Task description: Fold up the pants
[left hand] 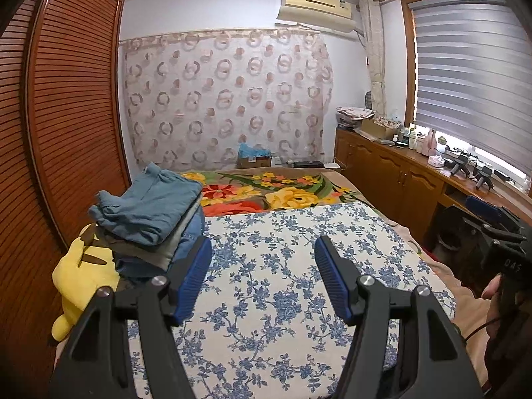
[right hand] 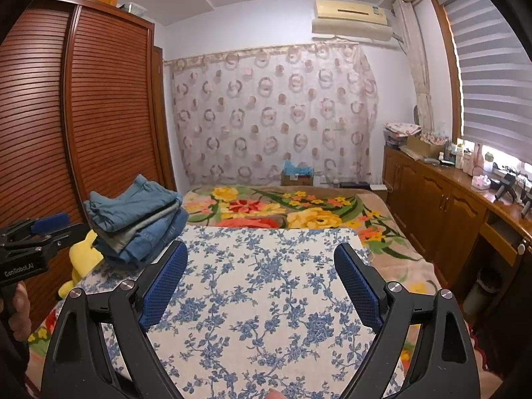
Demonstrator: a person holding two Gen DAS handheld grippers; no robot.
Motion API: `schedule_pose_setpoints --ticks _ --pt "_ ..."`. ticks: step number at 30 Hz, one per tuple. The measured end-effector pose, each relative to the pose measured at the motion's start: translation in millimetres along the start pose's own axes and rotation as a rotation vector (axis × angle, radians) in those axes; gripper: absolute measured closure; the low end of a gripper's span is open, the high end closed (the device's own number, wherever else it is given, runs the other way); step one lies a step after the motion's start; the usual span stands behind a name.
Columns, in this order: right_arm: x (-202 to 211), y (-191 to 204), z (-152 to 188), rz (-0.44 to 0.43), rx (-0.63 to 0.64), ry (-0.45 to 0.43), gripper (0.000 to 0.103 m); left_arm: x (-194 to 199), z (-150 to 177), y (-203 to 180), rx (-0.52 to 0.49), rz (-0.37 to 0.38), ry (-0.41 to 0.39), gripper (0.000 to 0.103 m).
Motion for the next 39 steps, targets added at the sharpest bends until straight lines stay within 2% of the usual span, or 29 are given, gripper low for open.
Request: schedule_pose_setpoints --ticks 39 --pt "-0.7 3.4 0.6 0.003 -0.004 0.004 0.011 -1.2 1.9 8.8 0.001 -0.012 -0.007 0.039"
Point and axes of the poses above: each gripper's, at about its wrist camera, not at the fingertips, and x roughly against the way its jaws point, y to its left, z to its underside, the point moved 7 cm from there along -x, roughly the way its jaws point, and after that the axes turned 13 degrees about -z, right-handed, at the moved point
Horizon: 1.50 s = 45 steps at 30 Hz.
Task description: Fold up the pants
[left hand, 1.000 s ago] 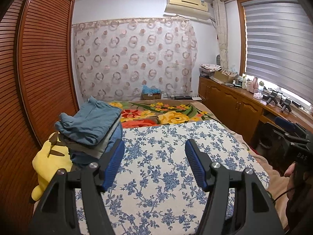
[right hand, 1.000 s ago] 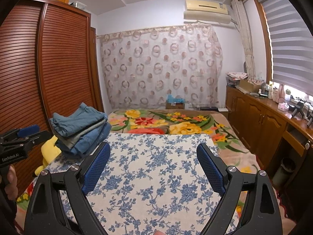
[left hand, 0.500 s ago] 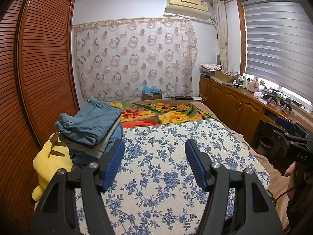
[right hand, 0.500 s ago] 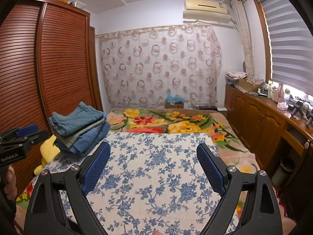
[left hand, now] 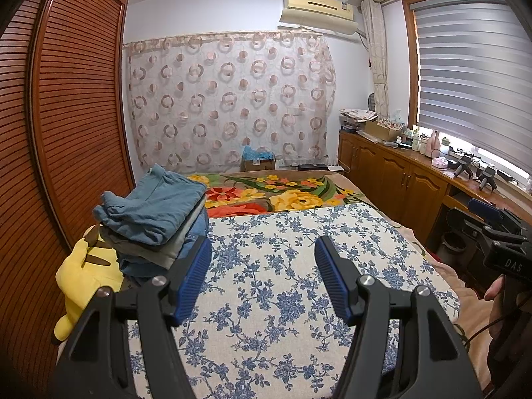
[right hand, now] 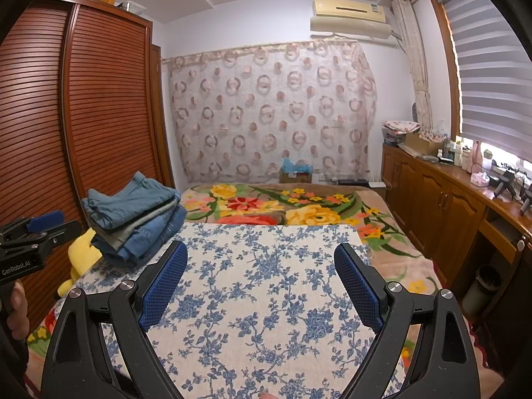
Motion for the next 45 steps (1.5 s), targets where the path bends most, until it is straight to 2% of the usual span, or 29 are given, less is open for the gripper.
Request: schedule_pose_setpoints --ticks 45 --pt "1.6 -2.2 1.5 -0.003 -0.003 0.004 0.011 0.0 3.3 1.0 -0.003 -0.002 -0.007 0.039"
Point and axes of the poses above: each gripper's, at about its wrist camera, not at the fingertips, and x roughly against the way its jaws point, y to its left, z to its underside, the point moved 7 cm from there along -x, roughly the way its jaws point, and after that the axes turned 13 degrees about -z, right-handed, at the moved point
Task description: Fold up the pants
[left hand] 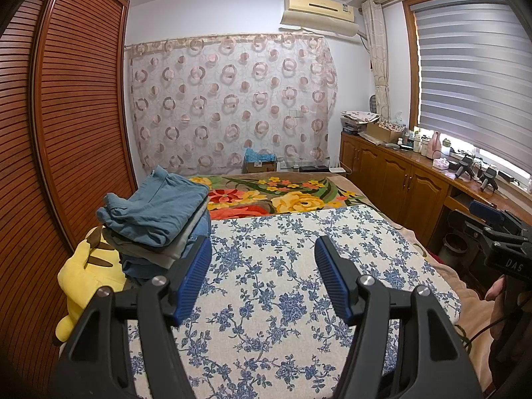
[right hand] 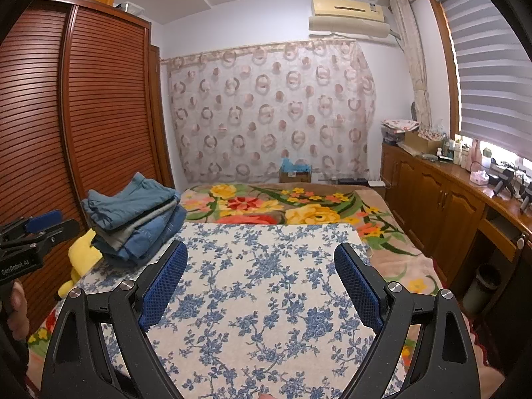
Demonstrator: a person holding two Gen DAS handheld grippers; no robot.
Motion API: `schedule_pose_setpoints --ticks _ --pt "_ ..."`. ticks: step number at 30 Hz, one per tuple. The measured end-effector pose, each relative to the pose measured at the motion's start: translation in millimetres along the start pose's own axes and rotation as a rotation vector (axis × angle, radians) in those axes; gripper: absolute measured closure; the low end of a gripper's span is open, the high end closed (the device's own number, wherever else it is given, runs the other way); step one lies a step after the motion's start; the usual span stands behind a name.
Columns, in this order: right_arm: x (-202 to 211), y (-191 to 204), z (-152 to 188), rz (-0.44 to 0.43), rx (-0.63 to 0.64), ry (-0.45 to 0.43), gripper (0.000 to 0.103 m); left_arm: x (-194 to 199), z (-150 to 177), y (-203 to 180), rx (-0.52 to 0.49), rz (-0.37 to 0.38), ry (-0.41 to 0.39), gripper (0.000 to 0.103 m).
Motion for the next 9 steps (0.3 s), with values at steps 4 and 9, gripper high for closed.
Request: schedule_pose_setpoints --ticks 4,9 --pt "0.0 -0.2 0.1 -0.001 -0.002 0.000 0.011 0.0 0.4 -0.8 0.003 0.000 0.002 0.039" --pt "1.1 -1.6 0.9 0.002 0.000 -0.001 0.011 0.4 0.7 -1.8 0.002 0.000 0.001 0.039"
Point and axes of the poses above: each gripper's, at about its wrist camera, not at the fingertips, and x roughly against the way its jaws point, y to its left, z to its underside, the point moved 7 cm from there along -x, roughly the way its jaws point, and after that the axes turned 13 degrees about -z, right-handed, at the moved point
